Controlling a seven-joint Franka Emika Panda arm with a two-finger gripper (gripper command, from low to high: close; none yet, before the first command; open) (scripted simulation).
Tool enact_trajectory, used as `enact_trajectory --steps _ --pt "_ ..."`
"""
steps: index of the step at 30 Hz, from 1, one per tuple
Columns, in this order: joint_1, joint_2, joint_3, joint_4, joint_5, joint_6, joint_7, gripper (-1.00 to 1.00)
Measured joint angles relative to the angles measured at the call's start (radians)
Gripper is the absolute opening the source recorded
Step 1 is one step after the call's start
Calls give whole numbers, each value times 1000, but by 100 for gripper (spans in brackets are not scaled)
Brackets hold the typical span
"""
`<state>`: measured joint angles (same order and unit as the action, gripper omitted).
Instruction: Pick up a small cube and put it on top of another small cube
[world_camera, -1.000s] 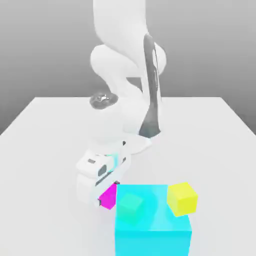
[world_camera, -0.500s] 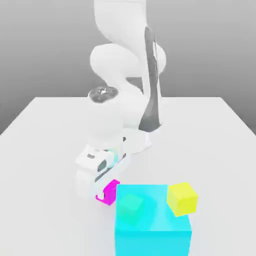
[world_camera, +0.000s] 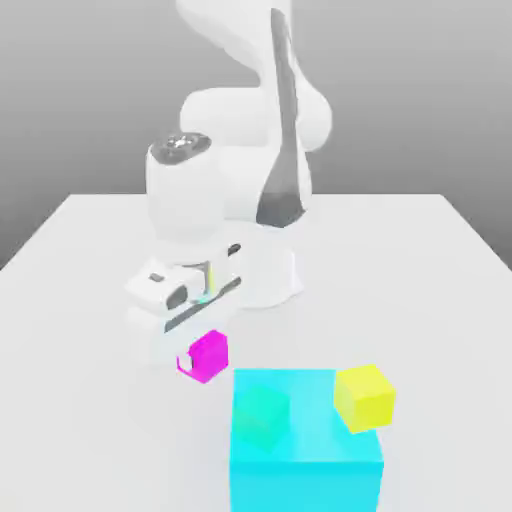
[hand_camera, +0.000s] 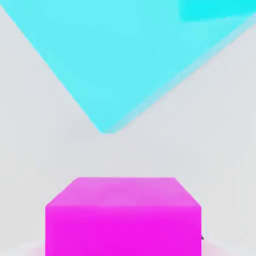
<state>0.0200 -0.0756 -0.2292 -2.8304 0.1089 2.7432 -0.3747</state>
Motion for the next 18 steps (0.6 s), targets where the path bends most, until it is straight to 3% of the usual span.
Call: enact_trajectory --steps 5,8,10,13,14,18 --pt "32 -20 33 181 5 -200 107 -100" --pt "69 -42 90 287 -63 -323 211 -100" --pt "88 -31 119 309 -109 -331 253 -100" --pt "99 48 124 294 -114 -237 258 -100" --pt "106 75 119 287 -108 -203 255 100" --pt "117 75 119 287 -108 -203 255 100"
